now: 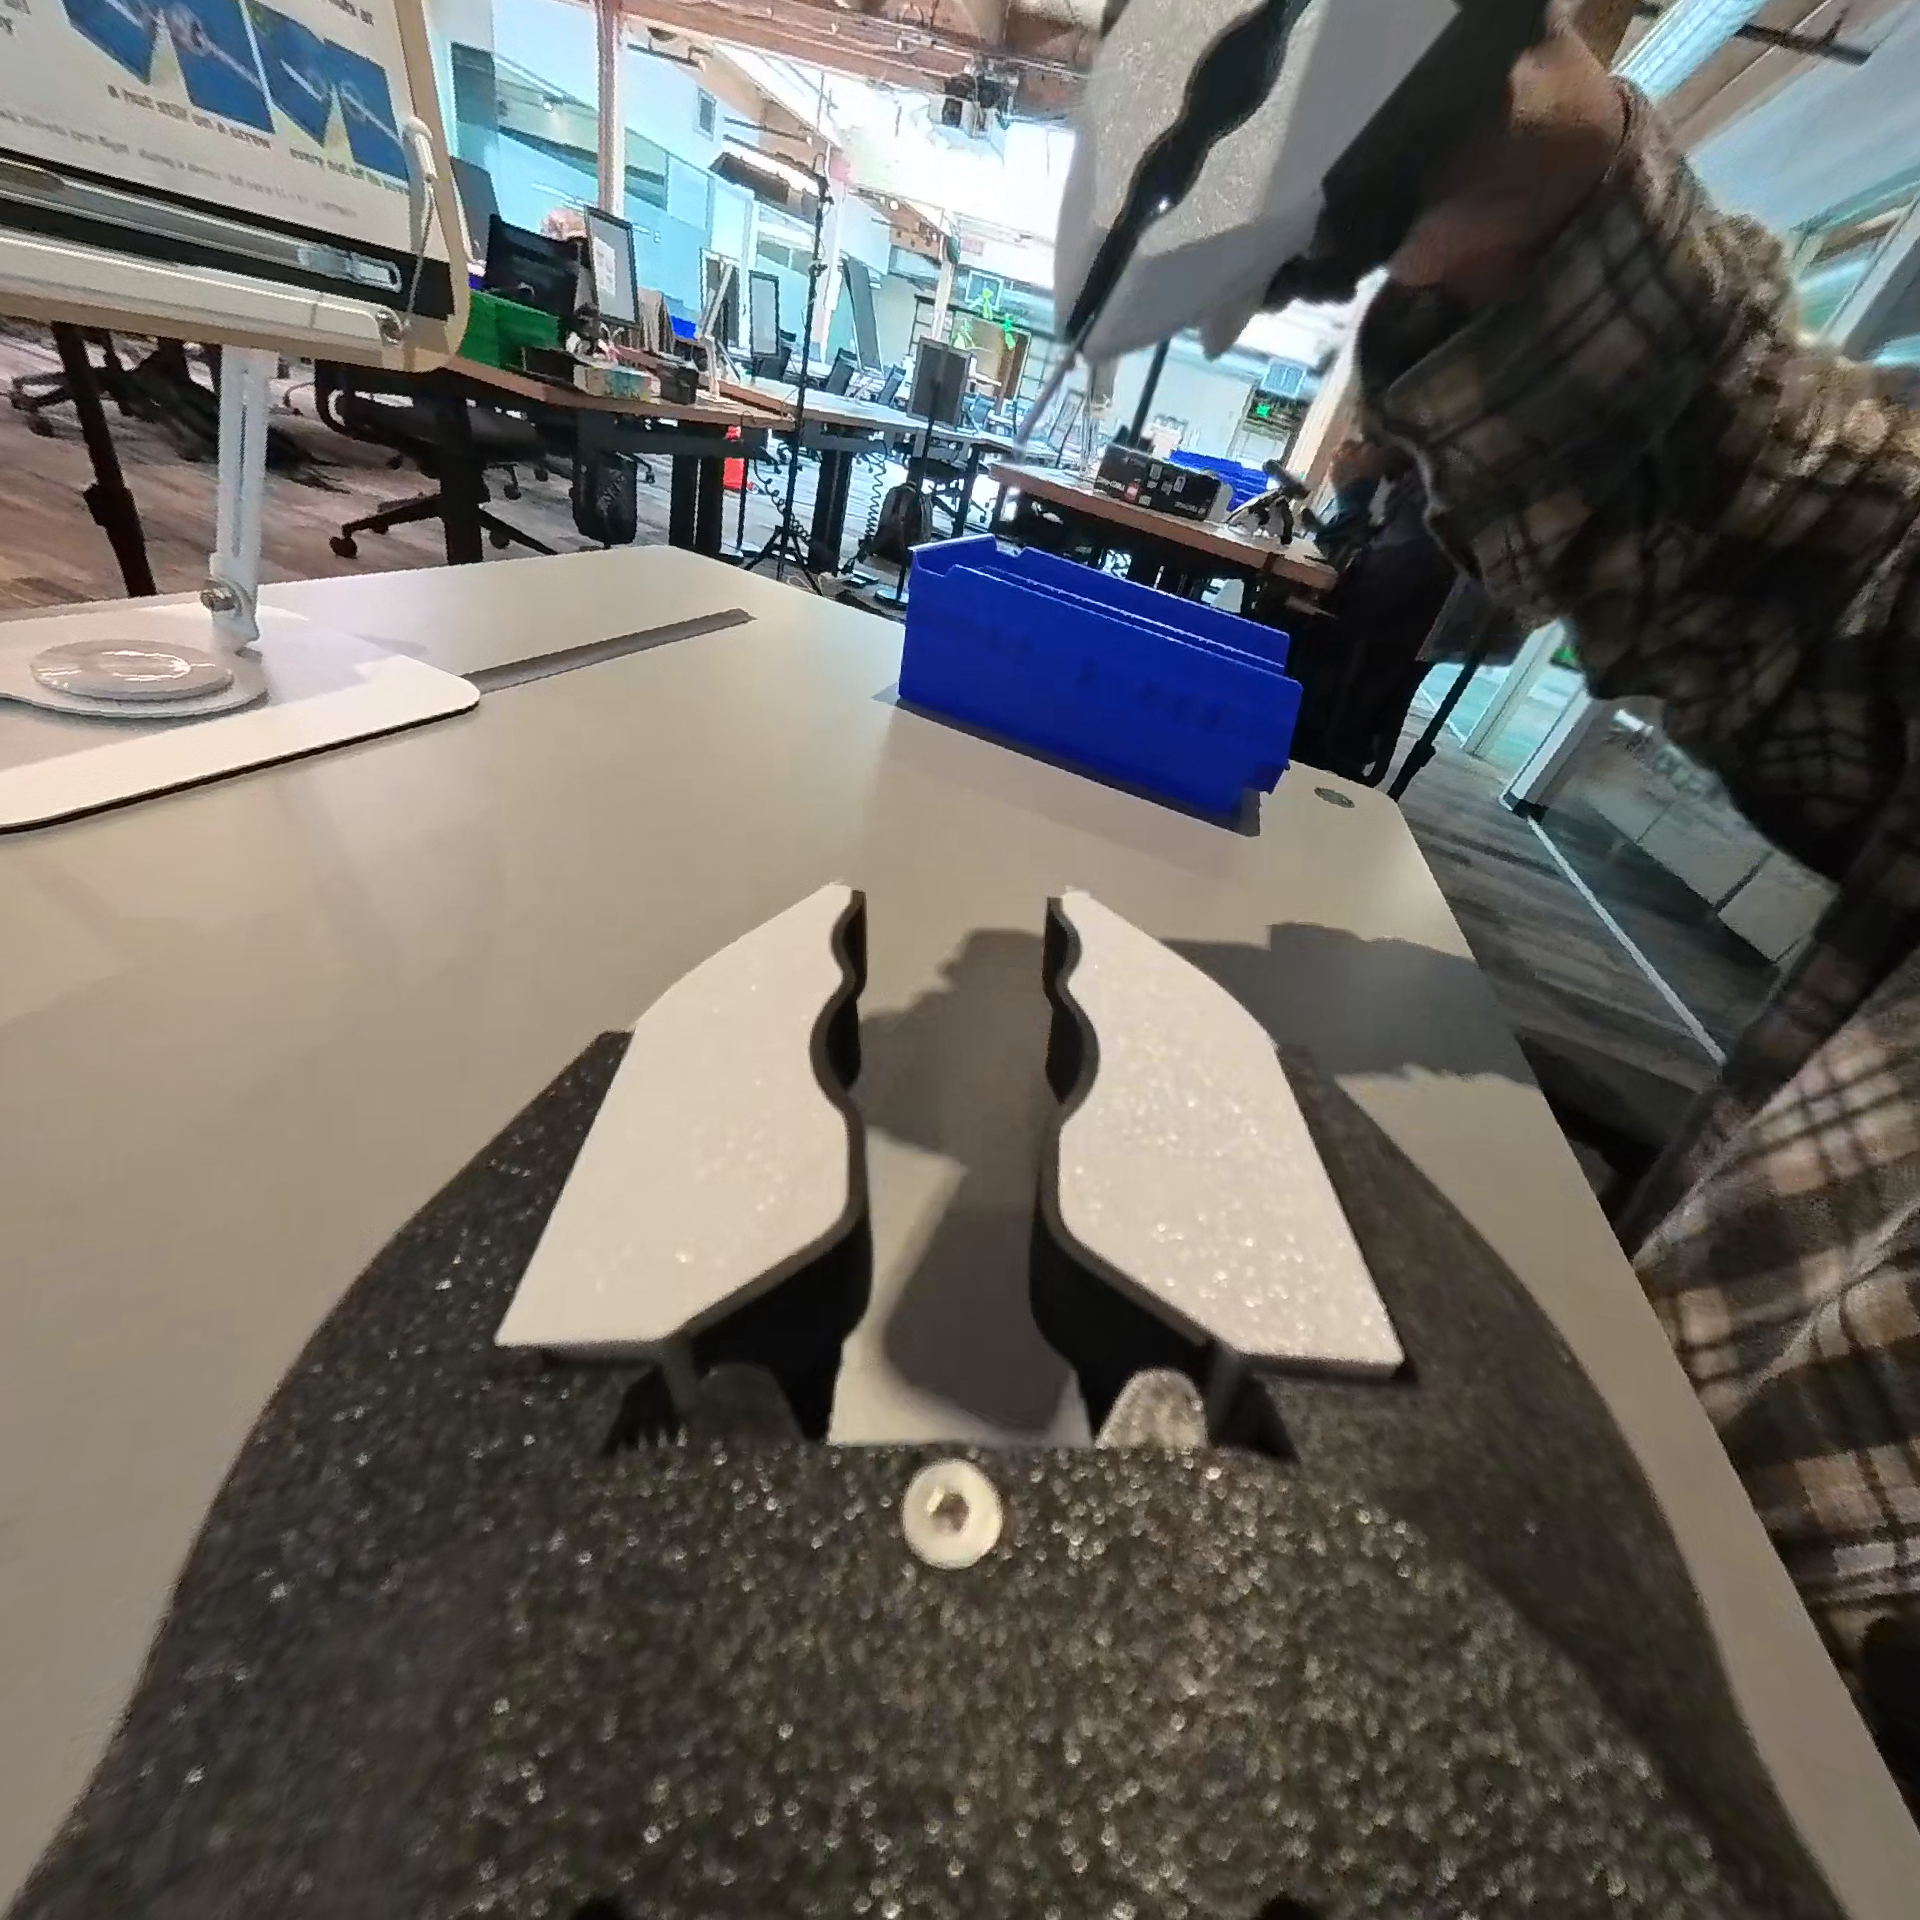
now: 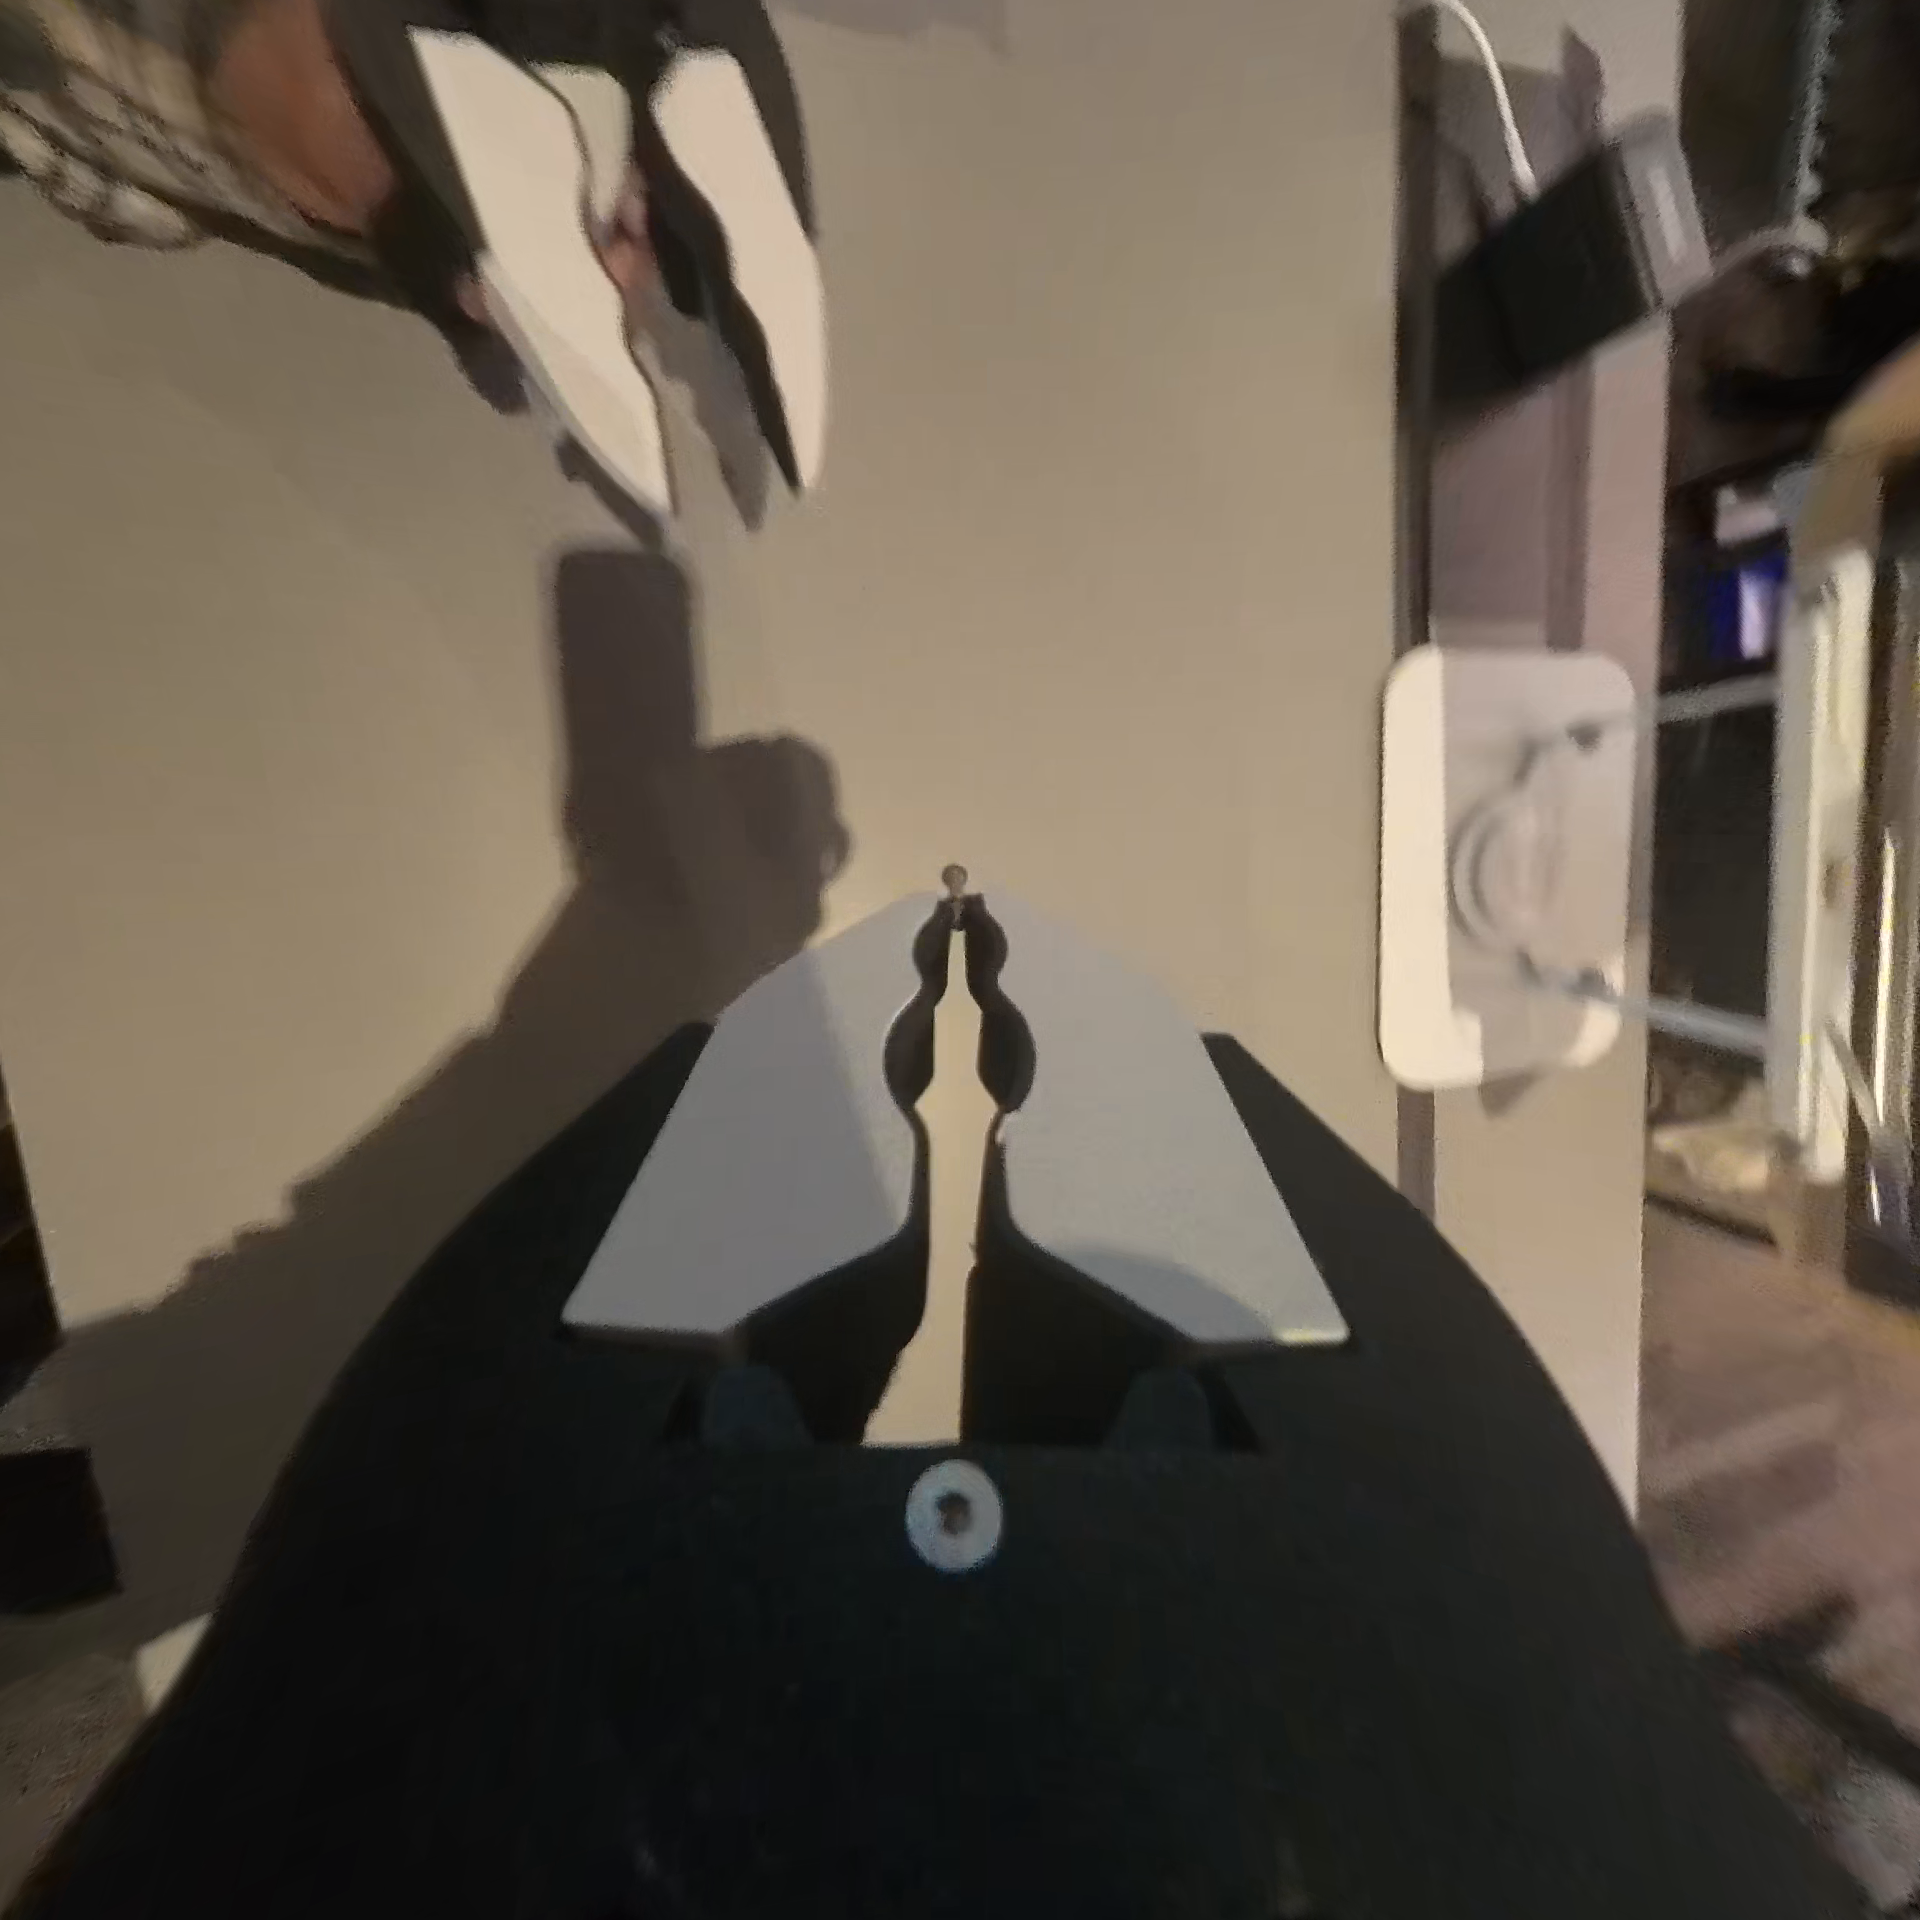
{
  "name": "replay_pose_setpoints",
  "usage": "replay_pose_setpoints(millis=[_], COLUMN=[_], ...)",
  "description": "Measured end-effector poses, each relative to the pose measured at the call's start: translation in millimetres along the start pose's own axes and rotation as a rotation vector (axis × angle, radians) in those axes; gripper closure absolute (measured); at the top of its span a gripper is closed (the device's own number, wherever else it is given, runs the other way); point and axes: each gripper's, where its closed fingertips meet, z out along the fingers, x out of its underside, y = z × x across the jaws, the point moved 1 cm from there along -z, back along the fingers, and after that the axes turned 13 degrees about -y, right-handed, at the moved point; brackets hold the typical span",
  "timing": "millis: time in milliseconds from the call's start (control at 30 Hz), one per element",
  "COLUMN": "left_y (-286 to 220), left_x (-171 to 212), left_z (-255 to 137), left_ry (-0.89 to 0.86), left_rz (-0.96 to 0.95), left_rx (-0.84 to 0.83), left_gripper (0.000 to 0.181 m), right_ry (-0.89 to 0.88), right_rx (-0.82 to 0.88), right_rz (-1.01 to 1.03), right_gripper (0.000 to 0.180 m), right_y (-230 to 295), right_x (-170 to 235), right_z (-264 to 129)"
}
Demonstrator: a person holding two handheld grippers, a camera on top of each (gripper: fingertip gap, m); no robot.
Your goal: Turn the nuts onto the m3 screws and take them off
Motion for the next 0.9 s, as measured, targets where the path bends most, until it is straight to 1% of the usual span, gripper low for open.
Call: replay_pose_setpoints(millis=[33, 233, 333, 400, 467, 567, 633, 733, 900], left_y=[-0.3, -1.8, -2.3, -2.3, -2.1, -2.0, -2.6, -3.5, -4.2], left_x=[0.4, 5.4, 6.7, 6.5, 6.3, 5.8, 4.7, 2.5, -0.3], left_z=[0.2, 2.0, 2.5, 2.4, 2.2, 2.0, 1.8, 1.4, 0.3], left_ry=[0.001, 0.017, 0.022, 0.021, 0.020, 0.019, 0.016, 0.011, 0.007], left_rz=[-0.002, -0.007, -0.006, -0.006, -0.005, -0.004, -0.002, 0.000, 0.004], left_rx=[0.002, 0.011, 0.016, 0.016, 0.014, 0.014, 0.015, 0.018, 0.020], left_gripper=[0.149, 0.150, 0.151, 0.152, 0.152, 0.153, 0.153, 0.153, 0.154], right_ry=[0.014, 0.132, 0.198, 0.241, 0.256, 0.291, 0.317, 0.343, 0.400], right_rx=[0.032, 0.258, 0.370, 0.429, 0.464, 0.505, 0.515, 0.490, 0.435], right_rz=[0.031, 0.250, 0.361, 0.446, 0.543, 0.668, 0.750, 0.876, 1.024], right_gripper=[0.177, 0.177, 0.177, 0.178, 0.177, 0.177, 0.177, 0.177, 0.176], right_y=[-5.7, -37.1, -45.6, -47.1, -44.9, -38.7, -32.0, -17.6, 4.6], right_x=[11.3, 97.1, 147.7, 184.7, 220.5, 273.8, 309.3, 354.9, 410.8], right_z=[-14.1, -112.5, -160.2, -186.4, -203.5, -217.3, -219.2, -210.6, -186.5])
